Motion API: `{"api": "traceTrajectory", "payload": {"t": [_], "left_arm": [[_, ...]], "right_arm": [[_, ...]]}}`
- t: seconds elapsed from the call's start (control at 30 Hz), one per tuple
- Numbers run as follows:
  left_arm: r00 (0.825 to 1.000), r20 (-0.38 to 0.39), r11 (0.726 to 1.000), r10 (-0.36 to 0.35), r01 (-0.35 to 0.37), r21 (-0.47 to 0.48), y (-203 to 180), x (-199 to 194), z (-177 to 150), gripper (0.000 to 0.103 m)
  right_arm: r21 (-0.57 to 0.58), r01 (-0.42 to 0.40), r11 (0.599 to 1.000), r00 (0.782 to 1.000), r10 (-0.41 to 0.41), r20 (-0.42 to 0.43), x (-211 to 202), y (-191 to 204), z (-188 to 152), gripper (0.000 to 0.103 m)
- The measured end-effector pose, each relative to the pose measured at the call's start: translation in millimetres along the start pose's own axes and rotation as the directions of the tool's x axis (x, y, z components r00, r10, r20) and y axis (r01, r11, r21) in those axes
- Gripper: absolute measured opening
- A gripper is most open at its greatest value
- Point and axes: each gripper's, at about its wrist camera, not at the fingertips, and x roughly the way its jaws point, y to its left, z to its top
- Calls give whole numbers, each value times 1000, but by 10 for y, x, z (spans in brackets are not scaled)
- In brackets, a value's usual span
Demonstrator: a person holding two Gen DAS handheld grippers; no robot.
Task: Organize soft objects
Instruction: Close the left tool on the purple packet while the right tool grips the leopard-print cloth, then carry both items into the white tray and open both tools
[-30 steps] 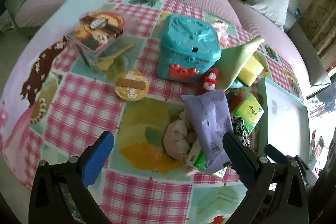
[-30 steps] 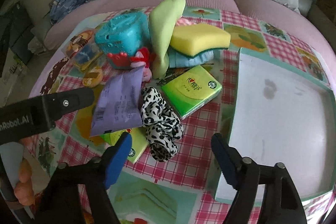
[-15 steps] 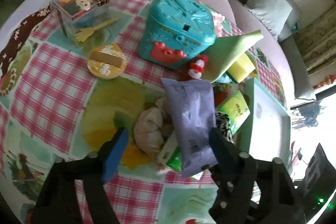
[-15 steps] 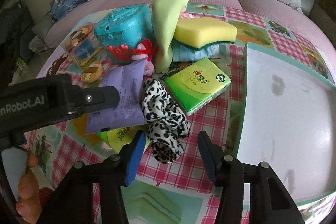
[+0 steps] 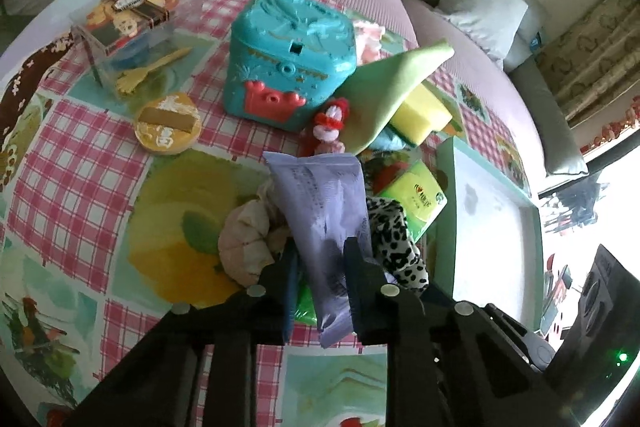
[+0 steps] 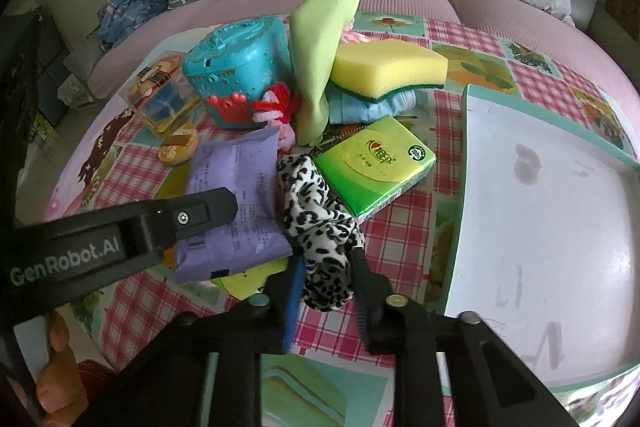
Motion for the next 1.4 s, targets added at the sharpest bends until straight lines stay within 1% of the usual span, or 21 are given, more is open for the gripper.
{"api": "traceTrajectory", "payload": {"t": [0.07,0.23,0.4,0.5,0.63,0.8,0.93,1.07,1.13,1.2,1.27,1.37,1.4], "left_arm": [[999,30,1000,-12,12,6,-8,-78,-8,14],[996,85,1000,-13,11,23,-47,-135,38,11],[989,149,1000,-21,19,15,50,-294,54,10],[984,178,1000,-28,26,17,57,-333,45,10],[974,224,999,-37,30,34,73,-454,20,10],[970,240,999,-34,25,39,65,-461,15,10],[966,254,999,-36,24,47,58,-480,12,10],[963,266,996,-32,10,85,-32,-525,18,10],[961,272,993,-49,18,115,-119,-582,48,10],[959,276,989,-64,25,144,-211,-641,83,10],[957,276,982,-87,37,183,-358,-708,141,10],[958,261,973,-121,63,221,-575,-745,198,10],[957,254,966,-138,74,247,-705,-748,208,10]], "right_arm": [[4,-5,1000,1000,5,16,-30,-7,4,18],[10,-25,1000,998,24,57,-119,-12,7,16],[17,-34,999,993,32,113,-232,-30,5,13],[26,-44,999,987,39,159,-325,-42,7,12],[44,-59,997,973,48,228,-474,-90,1,10],[68,-79,995,959,57,277,-588,-149,-5,9],[78,-87,993,957,61,285,-603,-174,-13,9],[88,-88,992,951,58,305,-675,-225,-31,9],[99,-89,991,942,52,331,-757,-282,-44,9],[116,-87,989,934,40,355,-854,-356,-43,9],[137,-68,988,927,12,376,-947,-442,-43,9],[180,-31,983,915,-45,402,-1086,-603,-35,9],[199,-19,980,909,-66,411,-1145,-690,-22,9]]}}
